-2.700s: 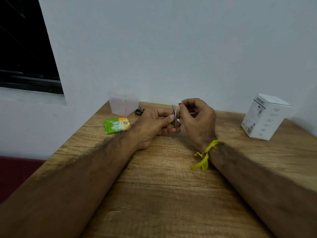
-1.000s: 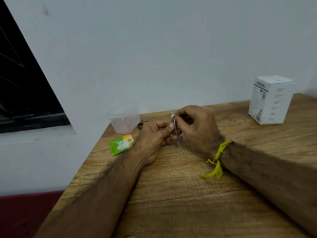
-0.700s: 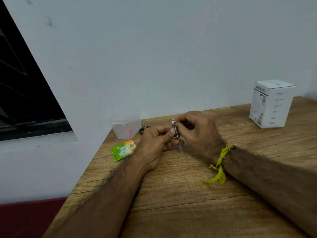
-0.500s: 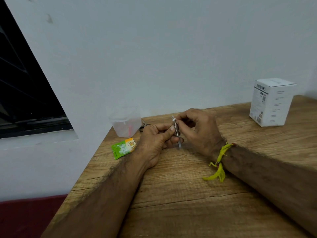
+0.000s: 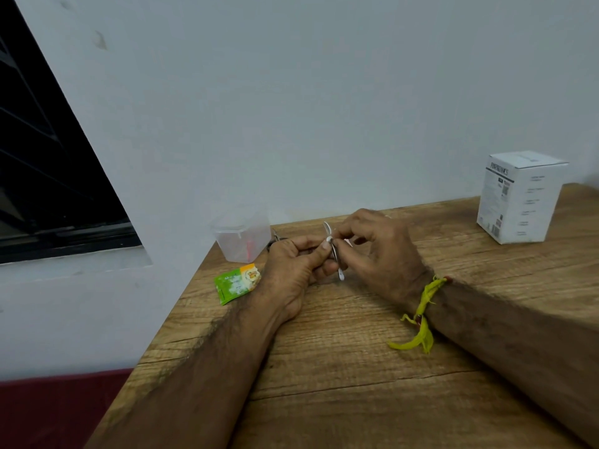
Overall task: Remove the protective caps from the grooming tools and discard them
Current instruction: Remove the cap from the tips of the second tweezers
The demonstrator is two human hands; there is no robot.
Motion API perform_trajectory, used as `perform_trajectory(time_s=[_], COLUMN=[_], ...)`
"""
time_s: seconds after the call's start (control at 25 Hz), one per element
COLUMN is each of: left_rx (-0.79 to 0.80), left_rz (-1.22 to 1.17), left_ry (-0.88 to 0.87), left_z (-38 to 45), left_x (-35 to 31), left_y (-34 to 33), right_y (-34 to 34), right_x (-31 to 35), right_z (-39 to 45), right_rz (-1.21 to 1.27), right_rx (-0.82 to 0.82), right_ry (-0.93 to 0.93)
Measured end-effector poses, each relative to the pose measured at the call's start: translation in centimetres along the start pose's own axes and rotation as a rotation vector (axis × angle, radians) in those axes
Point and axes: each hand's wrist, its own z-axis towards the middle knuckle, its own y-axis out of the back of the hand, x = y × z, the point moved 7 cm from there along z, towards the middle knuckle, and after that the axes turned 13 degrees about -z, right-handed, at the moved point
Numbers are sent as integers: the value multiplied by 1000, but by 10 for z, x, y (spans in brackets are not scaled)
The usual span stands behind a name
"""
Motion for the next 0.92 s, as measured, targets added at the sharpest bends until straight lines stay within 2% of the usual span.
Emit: perform_trajectory(time_s=[0.68, 0.92], left_rx=[-39, -55], left_rz=[-90, -30], left_ry=[-22, -33], left_z=[2, 4], left_x=[-2, -2], left_y=[3, 5], right_y=[0, 1], right_x=[5, 7], right_z=[-2, -1], right_rz=[-83, -132], right_rx=[30, 28], right_ry=[41, 58])
